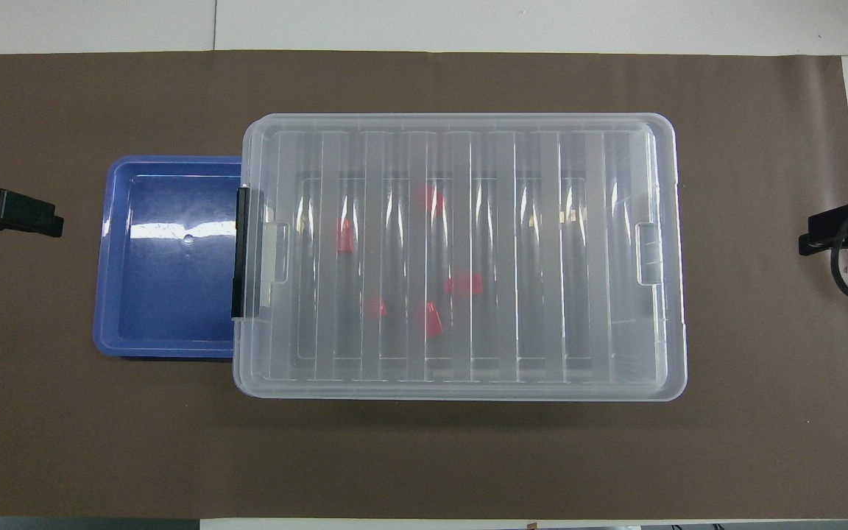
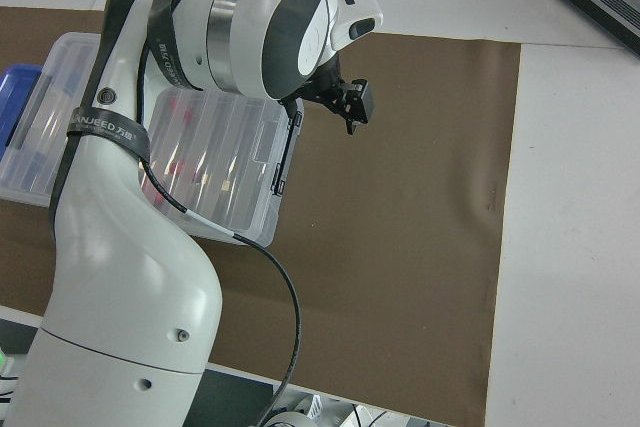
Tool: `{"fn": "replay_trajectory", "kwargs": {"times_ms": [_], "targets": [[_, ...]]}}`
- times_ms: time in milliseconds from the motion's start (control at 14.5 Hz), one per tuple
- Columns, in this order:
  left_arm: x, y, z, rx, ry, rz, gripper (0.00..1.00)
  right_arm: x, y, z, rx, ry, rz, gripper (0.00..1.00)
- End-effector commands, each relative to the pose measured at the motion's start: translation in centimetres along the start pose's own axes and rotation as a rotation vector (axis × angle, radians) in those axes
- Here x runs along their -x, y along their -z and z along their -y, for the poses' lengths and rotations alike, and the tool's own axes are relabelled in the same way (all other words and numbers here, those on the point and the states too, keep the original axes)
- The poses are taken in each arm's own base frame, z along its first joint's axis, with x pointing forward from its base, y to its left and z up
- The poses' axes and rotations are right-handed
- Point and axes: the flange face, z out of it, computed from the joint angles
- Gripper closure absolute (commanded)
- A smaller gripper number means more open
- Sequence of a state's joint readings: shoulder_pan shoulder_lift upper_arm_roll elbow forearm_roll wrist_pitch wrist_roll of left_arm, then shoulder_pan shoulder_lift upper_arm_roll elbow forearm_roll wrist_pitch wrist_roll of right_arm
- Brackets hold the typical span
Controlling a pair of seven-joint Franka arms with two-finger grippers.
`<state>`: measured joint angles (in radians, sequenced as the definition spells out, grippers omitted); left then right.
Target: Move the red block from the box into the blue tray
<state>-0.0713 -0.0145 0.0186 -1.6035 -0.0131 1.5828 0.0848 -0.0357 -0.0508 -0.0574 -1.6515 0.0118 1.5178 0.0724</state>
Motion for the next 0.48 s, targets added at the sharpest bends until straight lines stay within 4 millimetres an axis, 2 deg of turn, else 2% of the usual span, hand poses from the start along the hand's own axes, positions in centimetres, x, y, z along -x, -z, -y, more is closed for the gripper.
{"fn": "replay_trajectory", "kwargs": {"times_ms": [0,413], "targets": [[0.16,0.04,0.15,0.004,0.018,-0.007,0.0,0.14,-0.06,-0.03,-0.011,0.012,-0.016,0.0],[0.2,0.03,0.49,0.004,0.023,-0.005,0.0,0.1,-0.02,0.06,-0.012,0.014,-0.021,0.0]]}}
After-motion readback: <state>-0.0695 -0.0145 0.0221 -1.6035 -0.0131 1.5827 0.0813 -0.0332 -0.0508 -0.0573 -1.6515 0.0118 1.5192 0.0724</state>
